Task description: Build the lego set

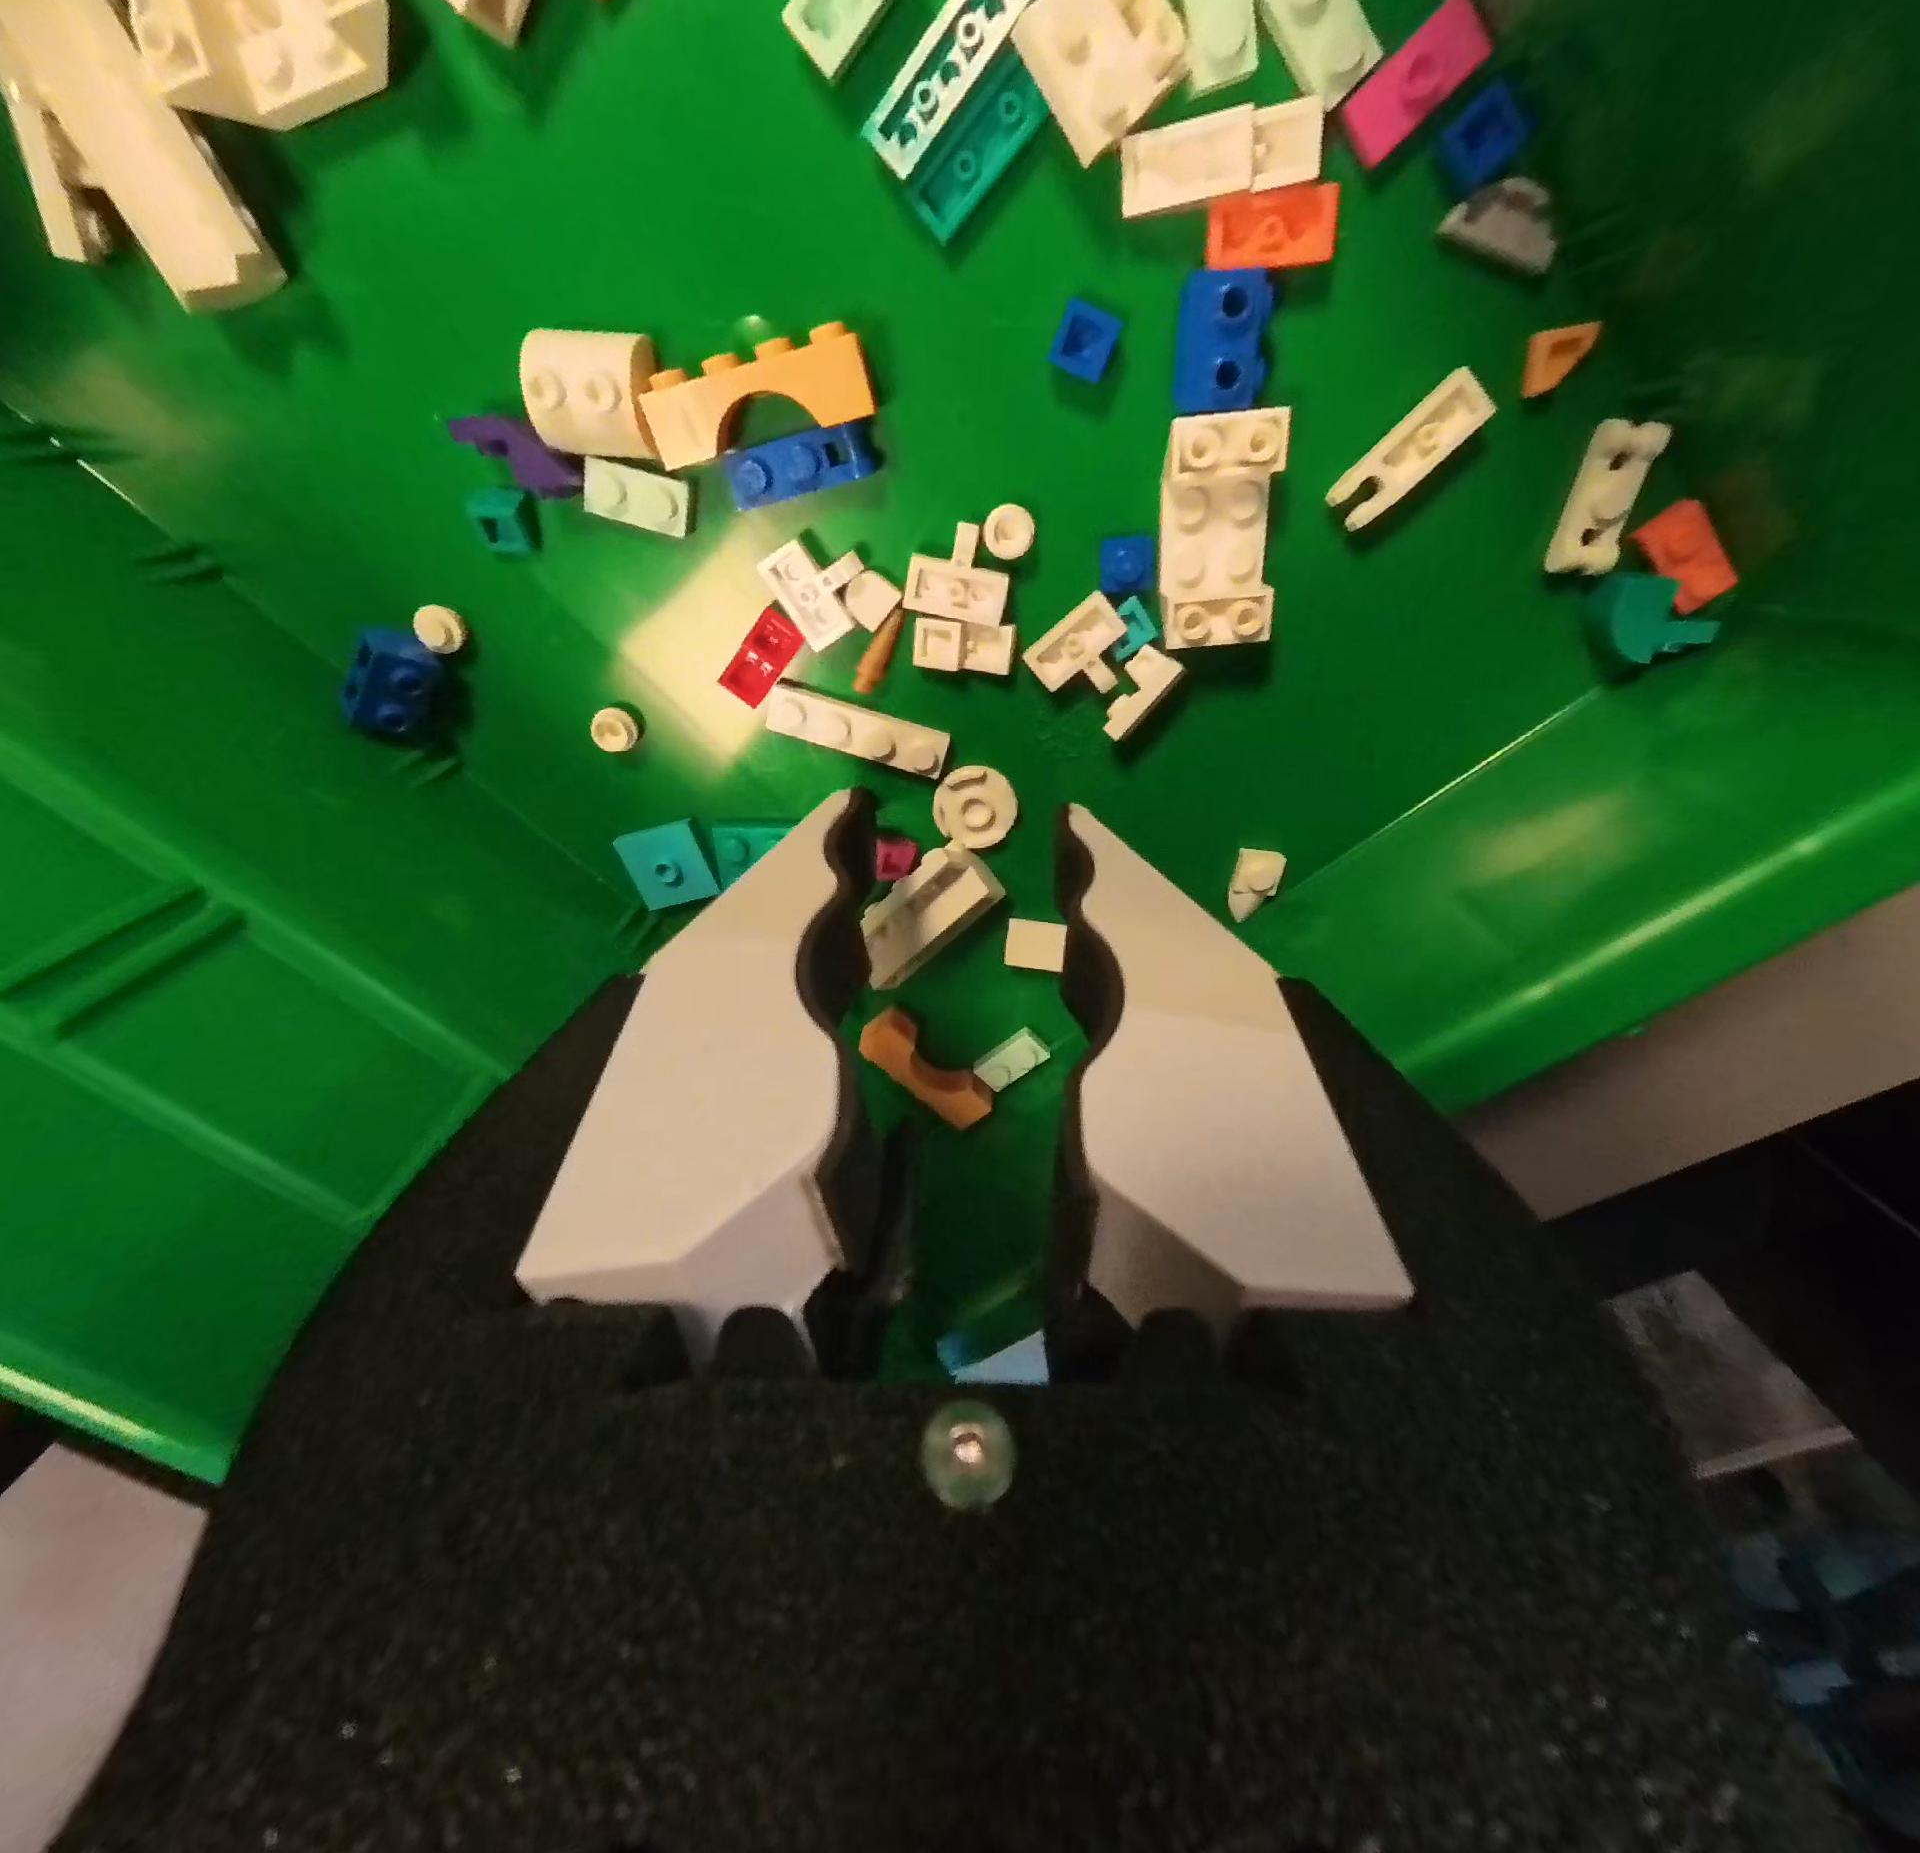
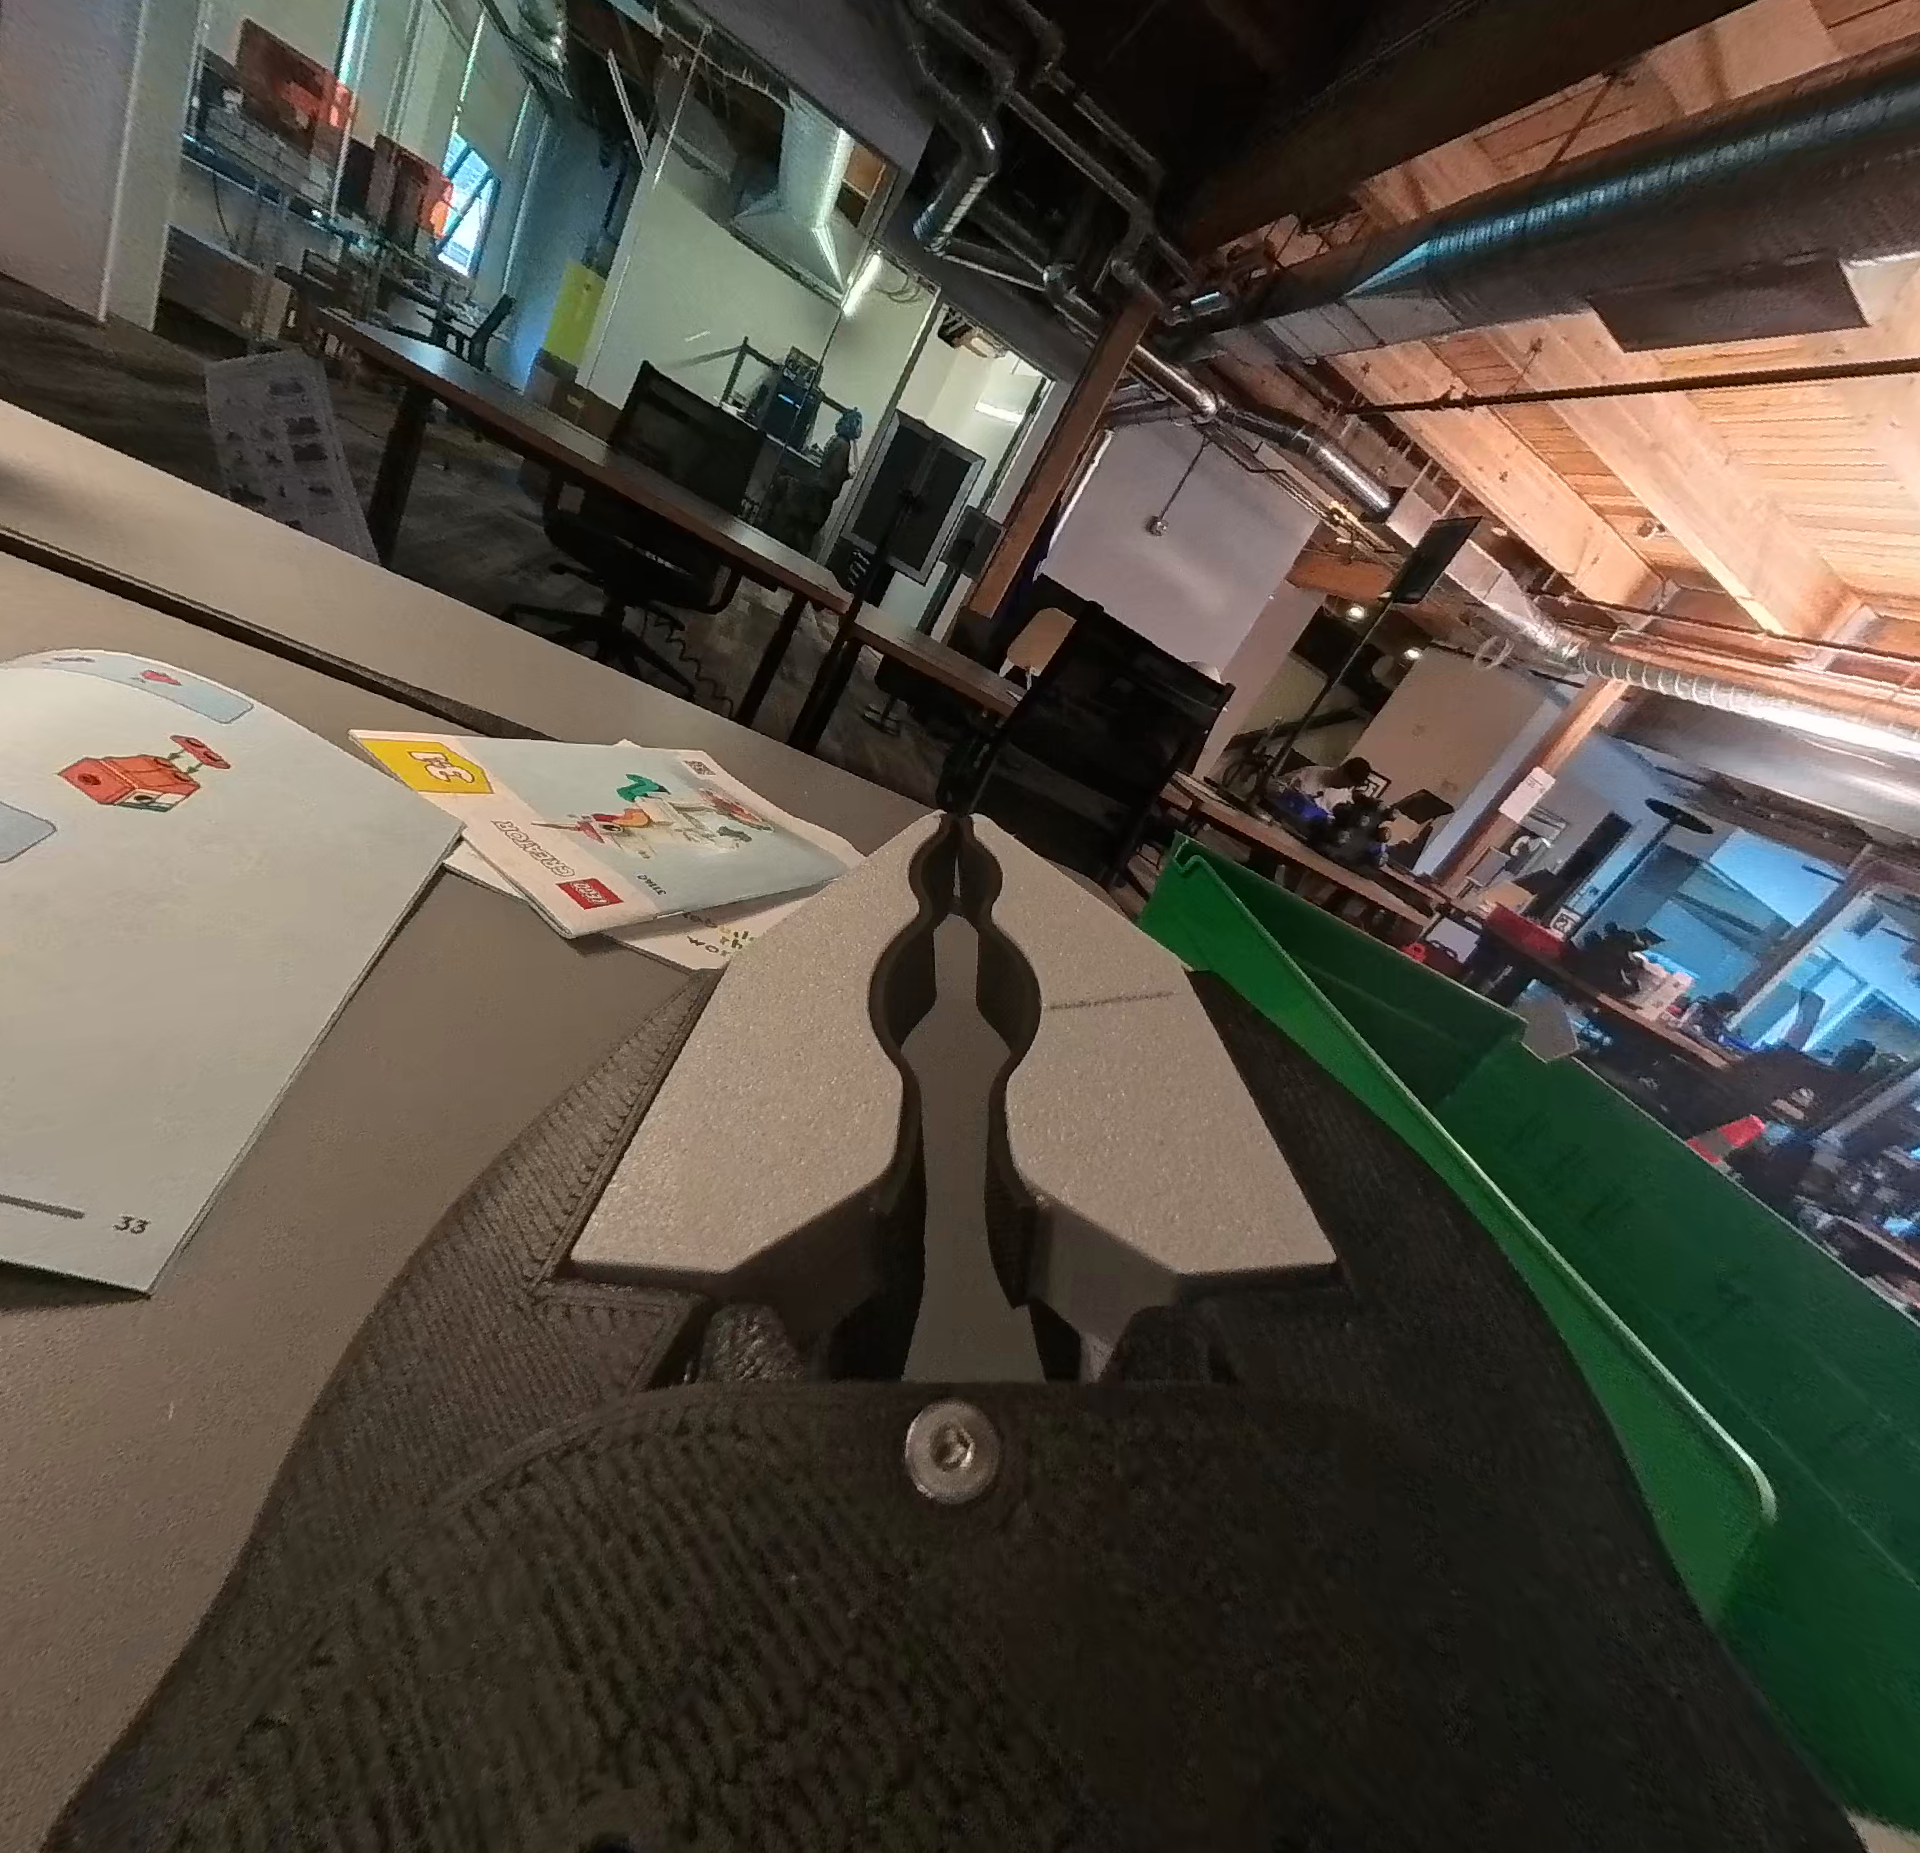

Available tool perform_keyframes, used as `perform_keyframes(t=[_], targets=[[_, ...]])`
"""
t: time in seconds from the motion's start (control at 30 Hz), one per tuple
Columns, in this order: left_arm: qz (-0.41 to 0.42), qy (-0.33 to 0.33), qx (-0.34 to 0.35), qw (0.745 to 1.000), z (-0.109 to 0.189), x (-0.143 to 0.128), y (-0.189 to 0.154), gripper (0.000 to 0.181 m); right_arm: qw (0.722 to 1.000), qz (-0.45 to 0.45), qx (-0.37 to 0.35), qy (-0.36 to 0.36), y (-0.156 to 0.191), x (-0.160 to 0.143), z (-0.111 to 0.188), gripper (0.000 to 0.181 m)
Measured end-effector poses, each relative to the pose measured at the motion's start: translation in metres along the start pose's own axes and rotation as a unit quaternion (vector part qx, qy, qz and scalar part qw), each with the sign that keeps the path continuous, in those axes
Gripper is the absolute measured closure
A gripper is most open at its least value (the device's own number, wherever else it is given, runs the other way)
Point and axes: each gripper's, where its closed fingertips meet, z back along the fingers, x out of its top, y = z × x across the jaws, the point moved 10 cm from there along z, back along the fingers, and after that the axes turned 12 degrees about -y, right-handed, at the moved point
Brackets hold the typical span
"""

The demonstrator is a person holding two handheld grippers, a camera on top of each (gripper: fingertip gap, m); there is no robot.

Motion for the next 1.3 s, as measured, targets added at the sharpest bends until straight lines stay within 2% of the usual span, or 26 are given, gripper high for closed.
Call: perform_keyframes(t=[0.07, 0.13, 0.3, 0.4, 0.5, 0.6, 0.7, 0.77, 0.83, 1.0, 1.17, 1.3], targets=[[0.001, 0.002, 0.001, 1.0, 0.0, -0.001, 0.0, 0.153, 1.0, 0.0, 0.0, 0.0, 0.0, 0.0, 0.0, 0.181], [-0.015, 0.01, 0.007, 1.0, 0.001, -0.002, 0.0, 0.17, 1.0, -0.001, 0.0, 0.0, 0.0, 0.0, 0.0, 0.181], [-0.049, 0.001, 0.012, 0.999, 0.001, -0.004, -0.003, 0.171, 1.0, -0.003, 0.0, -0.002, 0.0, 0.0, 0.0, 0.181], [-0.054, -0.03, 0.047, 0.997, 0.008, -0.005, -0.002, 0.171, 1.0, -0.005, 0.001, -0.003, 0.0, 0.0, 0.0, 0.181], [-0.036, -0.135, 0.084, 0.987, 0.031, -0.002, 0.0, 0.172, 1.0, -0.006, 0.001, -0.004, -0.001, 0.0, 0.0, 0.181], [-0.003, -0.313, 0.069, 0.947, 0.06, 0.007, 0.0, 0.172, 1.0, -0.006, 0.001, -0.004, 0.0, 0.0, 0.0, 0.181], [0.024, -0.471, -0.05, 0.88, 0.085, 0.013, -0.007, 0.172, 1.0, -0.007, 0.001, -0.004, -0.001, 0.0, 0.0, 0.181], [0.035, -0.522, -0.147, 0.839, 0.096, 0.015, -0.012, 0.172, 1.0, -0.008, 0.0, -0.004, -0.001, 0.0, 0.0, 0.181], [0.04, -0.543, -0.203, 0.813, 0.101, 0.017, -0.013, 0.172, 1.0, -0.009, 0.0, -0.005, -0.001, 0.0, 0.001, 0.181], [0.038, -0.56, -0.263, 0.785, 0.108, 0.021, -0.017, 0.172, 1.0, -0.01, 0.003, -0.007, 0.0, 0.001, 0.001, 0.181], [0.043, -0.564, -0.274, 0.778, 0.111, 0.022, -0.017, 0.172, 1.0, -0.014, 0.006, -0.009, 0.0, 0.0, 0.0, 0.181], [0.034, -0.56, -0.258, 0.787, 0.11, 0.027, -0.022, 0.172, 1.0, -0.02, 0.014, -0.015, 0.0, 0.001, 0.0, 0.181]])
